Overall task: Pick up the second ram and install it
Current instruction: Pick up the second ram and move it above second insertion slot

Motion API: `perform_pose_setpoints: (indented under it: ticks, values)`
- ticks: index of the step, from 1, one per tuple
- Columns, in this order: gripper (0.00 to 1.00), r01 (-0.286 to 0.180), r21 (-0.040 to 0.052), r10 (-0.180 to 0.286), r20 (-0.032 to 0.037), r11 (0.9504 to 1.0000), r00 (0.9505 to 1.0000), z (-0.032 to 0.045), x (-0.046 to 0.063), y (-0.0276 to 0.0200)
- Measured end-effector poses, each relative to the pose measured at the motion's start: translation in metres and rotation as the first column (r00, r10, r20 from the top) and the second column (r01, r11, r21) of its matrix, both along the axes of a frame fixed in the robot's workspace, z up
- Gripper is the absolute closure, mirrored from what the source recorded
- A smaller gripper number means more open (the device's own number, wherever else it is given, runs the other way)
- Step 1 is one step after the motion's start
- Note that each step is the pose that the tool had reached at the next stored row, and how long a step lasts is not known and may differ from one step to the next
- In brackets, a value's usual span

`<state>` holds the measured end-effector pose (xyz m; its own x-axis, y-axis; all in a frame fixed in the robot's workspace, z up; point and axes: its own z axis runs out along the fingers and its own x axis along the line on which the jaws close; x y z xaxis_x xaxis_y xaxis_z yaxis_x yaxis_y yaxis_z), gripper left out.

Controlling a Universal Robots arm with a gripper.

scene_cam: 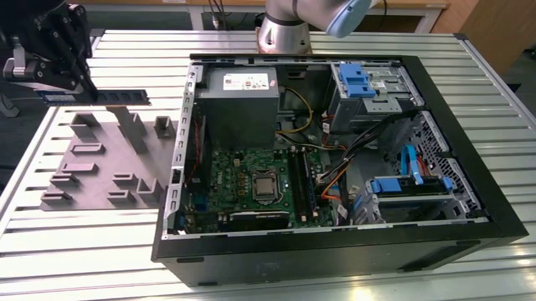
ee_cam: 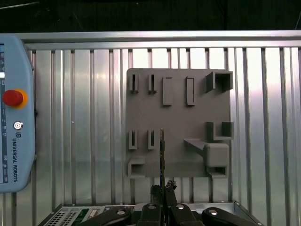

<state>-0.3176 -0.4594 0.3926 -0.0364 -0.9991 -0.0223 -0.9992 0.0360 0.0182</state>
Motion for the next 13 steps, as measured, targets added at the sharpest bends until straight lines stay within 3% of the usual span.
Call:
perform_pose_setpoints:
  ticks: [13]
  values:
    - [0.86,0.000,0.0000,0.000,0.0000,1.0000,1.0000,0.0000,0.0073,0.0000]
